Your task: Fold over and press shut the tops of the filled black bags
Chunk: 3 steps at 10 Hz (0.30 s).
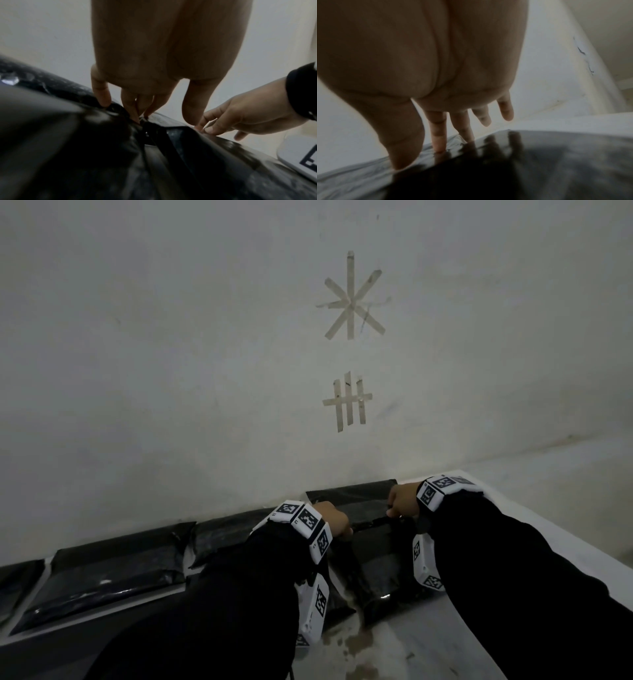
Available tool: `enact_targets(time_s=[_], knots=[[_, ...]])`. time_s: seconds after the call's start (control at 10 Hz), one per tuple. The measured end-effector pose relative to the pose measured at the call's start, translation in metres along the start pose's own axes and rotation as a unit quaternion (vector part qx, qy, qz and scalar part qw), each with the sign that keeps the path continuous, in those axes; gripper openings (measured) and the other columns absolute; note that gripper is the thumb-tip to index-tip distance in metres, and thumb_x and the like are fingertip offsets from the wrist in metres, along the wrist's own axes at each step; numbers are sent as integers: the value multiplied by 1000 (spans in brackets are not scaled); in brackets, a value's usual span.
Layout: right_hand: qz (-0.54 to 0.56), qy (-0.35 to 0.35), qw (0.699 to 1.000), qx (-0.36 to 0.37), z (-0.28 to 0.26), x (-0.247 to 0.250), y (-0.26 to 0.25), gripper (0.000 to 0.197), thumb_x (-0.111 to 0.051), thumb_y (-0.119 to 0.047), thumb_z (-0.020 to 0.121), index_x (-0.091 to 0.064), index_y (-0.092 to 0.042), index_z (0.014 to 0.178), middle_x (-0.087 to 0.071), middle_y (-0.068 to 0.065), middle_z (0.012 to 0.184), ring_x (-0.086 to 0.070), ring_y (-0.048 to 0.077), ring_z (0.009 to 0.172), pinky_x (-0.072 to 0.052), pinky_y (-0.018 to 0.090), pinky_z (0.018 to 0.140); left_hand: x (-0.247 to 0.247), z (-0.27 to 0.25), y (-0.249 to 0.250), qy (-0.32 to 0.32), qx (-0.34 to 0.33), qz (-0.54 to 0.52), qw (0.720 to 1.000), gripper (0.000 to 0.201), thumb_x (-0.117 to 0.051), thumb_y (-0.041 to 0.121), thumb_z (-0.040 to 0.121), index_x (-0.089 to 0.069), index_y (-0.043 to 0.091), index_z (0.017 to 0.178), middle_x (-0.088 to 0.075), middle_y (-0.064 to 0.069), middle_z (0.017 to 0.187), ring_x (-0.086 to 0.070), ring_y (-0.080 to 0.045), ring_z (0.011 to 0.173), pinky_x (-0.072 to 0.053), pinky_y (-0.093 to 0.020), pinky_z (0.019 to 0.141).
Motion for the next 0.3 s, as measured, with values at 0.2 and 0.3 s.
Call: enact_targets(time_s=[0.2, 0.3], knots=[[-82, -35, 995, 37, -1, -7, -5, 37, -46, -24, 98, -60, 4, 119, -61, 17, 120, -58, 29, 110, -42, 29, 81, 3, -7, -4, 0, -6, -65, 998, 55, -55, 38, 92, -52, -5, 126, -54, -15, 124, -53, -28, 112, -38, -31, 81], [-51, -3, 998, 39, -10, 2, -4, 39, -52, -27, 95, -57, -2, 123, -59, 13, 127, -56, 28, 116, -42, 28, 89, 17, -19, -10, 46, 1, -110, 993, 60, -60, 40, 89, -45, 3, 135, -46, -9, 139, -46, -26, 126, -38, -31, 96]])
Point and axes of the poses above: each hand's wrist, its own z-axis towards the middle knuckle, its own x-axis out of the back of the hand, y = z × x, the point moved 6 cm from there along z, towards the middle knuckle
